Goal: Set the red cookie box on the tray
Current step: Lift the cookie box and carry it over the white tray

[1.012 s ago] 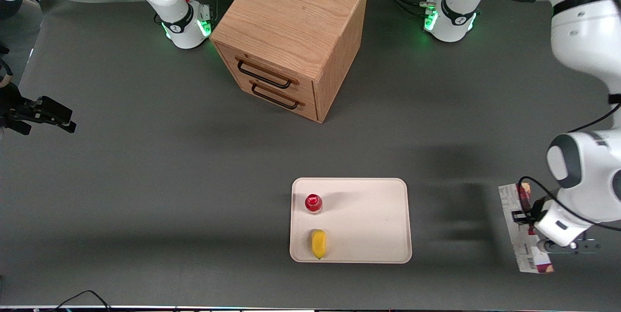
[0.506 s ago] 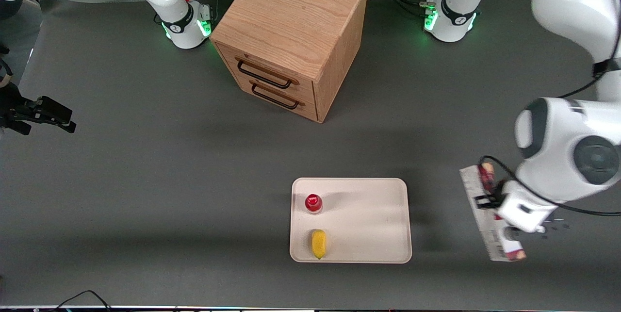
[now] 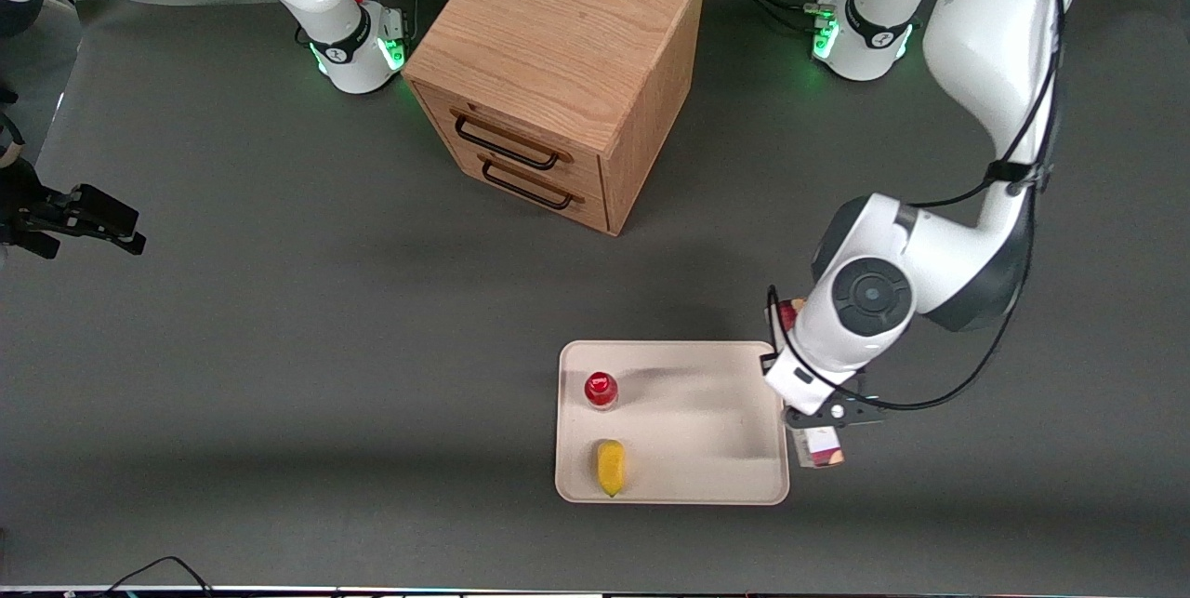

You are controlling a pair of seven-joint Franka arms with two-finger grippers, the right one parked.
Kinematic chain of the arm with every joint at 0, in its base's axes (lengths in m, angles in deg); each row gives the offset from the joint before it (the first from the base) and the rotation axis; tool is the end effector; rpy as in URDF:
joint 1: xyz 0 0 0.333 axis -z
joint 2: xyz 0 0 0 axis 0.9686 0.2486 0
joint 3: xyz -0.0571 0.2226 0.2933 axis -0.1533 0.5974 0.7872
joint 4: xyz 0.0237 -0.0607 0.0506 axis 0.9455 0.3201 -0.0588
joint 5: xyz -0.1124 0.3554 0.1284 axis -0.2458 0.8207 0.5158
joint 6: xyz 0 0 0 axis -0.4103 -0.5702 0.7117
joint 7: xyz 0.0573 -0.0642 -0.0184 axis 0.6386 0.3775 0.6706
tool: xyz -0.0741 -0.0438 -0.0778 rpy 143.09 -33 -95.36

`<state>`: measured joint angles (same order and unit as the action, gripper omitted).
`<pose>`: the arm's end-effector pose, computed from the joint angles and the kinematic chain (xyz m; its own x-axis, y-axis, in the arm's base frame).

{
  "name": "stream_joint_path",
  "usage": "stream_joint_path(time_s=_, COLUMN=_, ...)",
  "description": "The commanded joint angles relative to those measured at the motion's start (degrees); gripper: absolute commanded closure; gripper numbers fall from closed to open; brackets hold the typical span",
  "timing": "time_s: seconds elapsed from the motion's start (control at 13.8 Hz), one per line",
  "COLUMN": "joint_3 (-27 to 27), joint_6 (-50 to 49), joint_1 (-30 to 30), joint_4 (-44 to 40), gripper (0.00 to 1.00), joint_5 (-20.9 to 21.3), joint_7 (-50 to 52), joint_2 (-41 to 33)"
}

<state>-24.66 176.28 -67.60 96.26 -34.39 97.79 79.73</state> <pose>0.7279 -0.2746 0.3577 0.9961 0.0683 0.0558 0.0704 -0.9968 -0.0374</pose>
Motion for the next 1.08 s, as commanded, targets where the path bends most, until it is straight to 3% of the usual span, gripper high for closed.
stream_joint_path(time_s=0.0, joint_3=-0.7, joint_6=5.7, joint_1=1.4, joint_4=-2.9, gripper=1.00, joint_5=4.2, joint_7=0.5, joint_2=5.4)
stream_joint_path(time_s=0.22, joint_3=-0.8, joint_6=6.4, joint_1=2.3, joint_4=-8.0, gripper=1.00, joint_5=5.6, joint_7=-1.3, joint_2=10.2)
stream_joint_path(time_s=0.65, joint_3=-0.7, joint_6=7.8, joint_1=2.3, joint_4=-8.2, gripper=1.00, joint_5=7.6, joint_7=-2.4, joint_2=12.3)
stream_joint_path(time_s=0.72, joint_3=-0.7, joint_6=7.8, joint_1=2.3, joint_4=-8.2, gripper=0.86, joint_5=7.6, joint_7=-2.4, joint_2=12.3)
stream_joint_path(time_s=0.8, joint_3=-0.7, joint_6=7.8, joint_1=2.3, joint_4=-8.2, gripper=0.39, joint_5=7.7, joint_7=-2.3, joint_2=12.3)
stream_joint_path(time_s=0.87, joint_3=-0.7, joint_6=7.8, joint_1=2.2, joint_4=-8.2, gripper=0.00, joint_5=8.3, joint_7=-1.8, joint_2=12.1)
stream_joint_path(time_s=1.01, joint_3=-0.7, joint_6=6.7, joint_1=1.6, joint_4=-8.2, gripper=0.00, joint_5=8.2, joint_7=-1.0, joint_2=10.8)
